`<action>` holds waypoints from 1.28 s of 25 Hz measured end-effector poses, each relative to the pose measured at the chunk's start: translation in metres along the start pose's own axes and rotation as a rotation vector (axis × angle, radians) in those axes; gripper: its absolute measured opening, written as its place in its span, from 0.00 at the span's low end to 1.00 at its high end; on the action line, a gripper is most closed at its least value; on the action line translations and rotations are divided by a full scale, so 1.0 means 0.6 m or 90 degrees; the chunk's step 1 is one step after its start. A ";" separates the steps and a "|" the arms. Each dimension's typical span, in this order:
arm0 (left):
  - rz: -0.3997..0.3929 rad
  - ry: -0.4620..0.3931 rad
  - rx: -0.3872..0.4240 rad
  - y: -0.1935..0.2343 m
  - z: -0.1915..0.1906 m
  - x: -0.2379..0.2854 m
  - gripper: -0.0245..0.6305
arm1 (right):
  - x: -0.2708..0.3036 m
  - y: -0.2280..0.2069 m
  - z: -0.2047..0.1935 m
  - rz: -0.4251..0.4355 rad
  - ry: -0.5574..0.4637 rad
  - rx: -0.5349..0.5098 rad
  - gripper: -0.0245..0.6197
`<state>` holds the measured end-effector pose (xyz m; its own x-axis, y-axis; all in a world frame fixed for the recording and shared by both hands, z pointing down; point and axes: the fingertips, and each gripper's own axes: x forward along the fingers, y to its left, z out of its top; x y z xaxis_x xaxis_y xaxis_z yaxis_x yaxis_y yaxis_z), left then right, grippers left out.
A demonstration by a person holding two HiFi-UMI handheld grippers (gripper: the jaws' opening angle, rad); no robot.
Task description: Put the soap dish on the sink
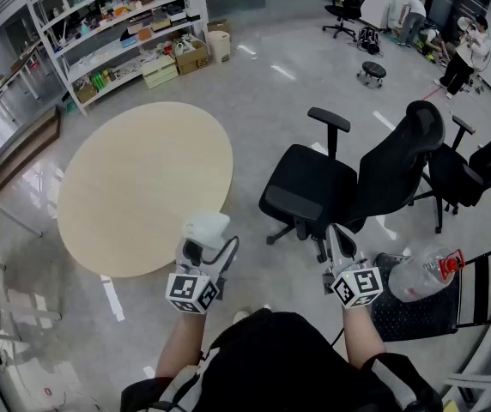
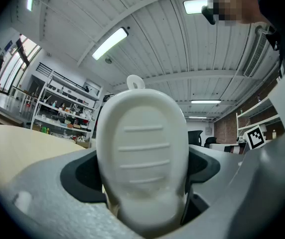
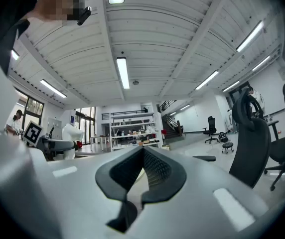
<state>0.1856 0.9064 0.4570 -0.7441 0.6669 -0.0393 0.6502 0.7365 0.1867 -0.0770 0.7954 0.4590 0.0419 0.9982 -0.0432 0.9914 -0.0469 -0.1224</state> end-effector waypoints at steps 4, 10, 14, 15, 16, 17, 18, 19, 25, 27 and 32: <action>-0.005 0.007 0.008 0.010 0.003 0.008 0.75 | 0.010 0.001 -0.006 -0.004 -0.001 0.016 0.05; -0.020 0.011 0.012 0.021 0.009 0.010 0.75 | 0.019 0.015 -0.012 -0.006 0.003 0.024 0.05; -0.027 0.018 0.016 0.029 0.006 0.008 0.75 | 0.022 0.024 -0.017 -0.014 0.005 0.028 0.05; -0.029 0.019 0.015 0.032 0.004 0.008 0.75 | 0.022 0.025 -0.019 -0.016 0.006 0.029 0.05; -0.032 0.020 0.014 0.034 0.003 0.008 0.75 | 0.021 0.027 -0.022 -0.019 0.007 0.031 0.05; -0.034 0.021 0.012 0.036 0.003 0.008 0.75 | 0.020 0.030 -0.024 -0.021 0.008 0.033 0.05; -0.037 0.021 0.010 0.038 0.004 0.008 0.75 | 0.020 0.032 -0.025 -0.022 0.009 0.036 0.05; -0.040 0.022 0.008 0.040 0.005 0.008 0.75 | 0.019 0.035 -0.025 -0.023 0.009 0.038 0.05; -0.086 0.031 0.001 0.037 0.010 0.013 0.75 | -0.008 0.044 -0.010 -0.073 0.003 0.009 0.05; -0.111 0.029 0.001 0.029 0.011 0.021 0.75 | -0.032 0.042 -0.003 -0.100 -0.004 0.004 0.05; -0.177 0.032 -0.008 -0.007 0.002 0.052 0.75 | -0.112 0.009 -0.003 -0.198 -0.010 0.006 0.05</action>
<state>0.1598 0.9241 0.4536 -0.9008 0.4323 -0.0418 0.4178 0.8888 0.1881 -0.0742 0.7279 0.4632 -0.2652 0.9640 -0.0182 0.9551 0.2600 -0.1420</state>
